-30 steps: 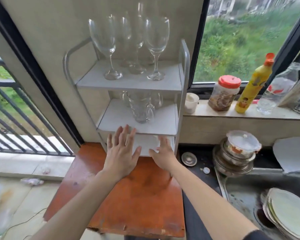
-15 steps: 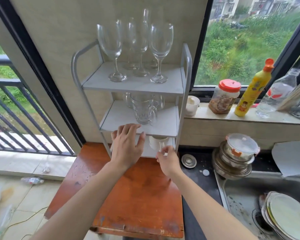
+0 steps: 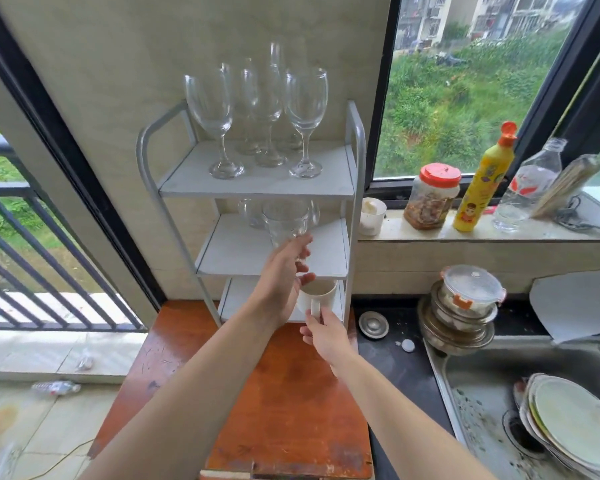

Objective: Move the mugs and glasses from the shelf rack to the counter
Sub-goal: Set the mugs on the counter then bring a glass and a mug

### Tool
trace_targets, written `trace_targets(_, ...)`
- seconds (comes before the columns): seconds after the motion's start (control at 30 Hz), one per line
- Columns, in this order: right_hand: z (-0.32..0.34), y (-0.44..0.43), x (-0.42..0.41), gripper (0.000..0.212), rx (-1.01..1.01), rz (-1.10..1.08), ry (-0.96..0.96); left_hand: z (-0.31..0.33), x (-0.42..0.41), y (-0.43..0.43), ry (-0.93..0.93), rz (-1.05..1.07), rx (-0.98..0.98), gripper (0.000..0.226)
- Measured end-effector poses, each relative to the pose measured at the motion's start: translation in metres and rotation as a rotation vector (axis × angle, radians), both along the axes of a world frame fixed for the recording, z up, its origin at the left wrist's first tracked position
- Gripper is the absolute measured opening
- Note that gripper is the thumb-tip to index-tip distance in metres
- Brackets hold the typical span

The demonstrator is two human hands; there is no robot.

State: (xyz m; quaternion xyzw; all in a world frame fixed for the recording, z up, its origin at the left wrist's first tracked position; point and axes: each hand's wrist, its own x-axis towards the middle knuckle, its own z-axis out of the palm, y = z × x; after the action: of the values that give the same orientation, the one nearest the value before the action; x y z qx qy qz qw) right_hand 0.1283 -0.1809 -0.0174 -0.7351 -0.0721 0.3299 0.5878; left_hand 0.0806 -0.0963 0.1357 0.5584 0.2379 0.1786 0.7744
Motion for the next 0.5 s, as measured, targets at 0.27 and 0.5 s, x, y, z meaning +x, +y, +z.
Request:
trace_targets(0.27,-0.001,0.004,-0.033,0.039,-0.030,-0.080,-0.004,-0.022,-0.056,-0.001,0.051,0.184,0.103,0.031)
trace_targets(0.5,-0.009,-0.032,-0.077,0.050,-0.034,-0.132,-0.097,-0.075,-0.107,-0.015,0.026,0.293,0.247,0.037)
